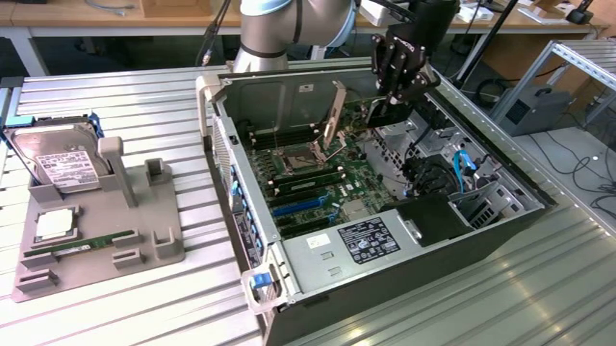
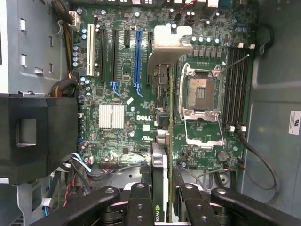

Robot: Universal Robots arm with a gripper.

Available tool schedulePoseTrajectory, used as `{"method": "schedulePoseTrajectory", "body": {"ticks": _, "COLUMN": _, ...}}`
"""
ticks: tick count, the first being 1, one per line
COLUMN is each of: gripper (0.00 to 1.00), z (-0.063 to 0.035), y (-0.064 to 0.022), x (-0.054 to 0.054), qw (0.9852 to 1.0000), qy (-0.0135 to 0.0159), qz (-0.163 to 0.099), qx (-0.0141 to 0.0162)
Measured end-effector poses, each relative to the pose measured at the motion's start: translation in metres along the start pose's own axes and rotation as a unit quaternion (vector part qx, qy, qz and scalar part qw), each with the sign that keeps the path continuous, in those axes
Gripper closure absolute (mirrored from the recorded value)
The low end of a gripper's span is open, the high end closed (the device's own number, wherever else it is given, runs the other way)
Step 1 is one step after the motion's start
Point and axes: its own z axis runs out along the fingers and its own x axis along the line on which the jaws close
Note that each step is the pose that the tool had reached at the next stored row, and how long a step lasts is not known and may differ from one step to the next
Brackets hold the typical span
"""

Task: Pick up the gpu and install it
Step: 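Insert the gpu into the slot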

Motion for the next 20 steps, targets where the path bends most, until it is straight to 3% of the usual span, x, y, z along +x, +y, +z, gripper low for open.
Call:
{"method": "schedulePoseTrajectory", "body": {"ticks": 4, "gripper": 0.73, "z": 0.0024, "y": 0.0002, "x": 0.0, "qw": 0.9999, "qy": 0.0014, "qz": 0.01, "qx": 0.0}}
{"method": "schedulePoseTrajectory", "body": {"ticks": 20, "gripper": 0.73, "z": 0.009, "y": 0.0016, "x": 0.0, "qw": 0.9999, "qy": 0.0014, "qz": 0.013, "qx": 0.0}}
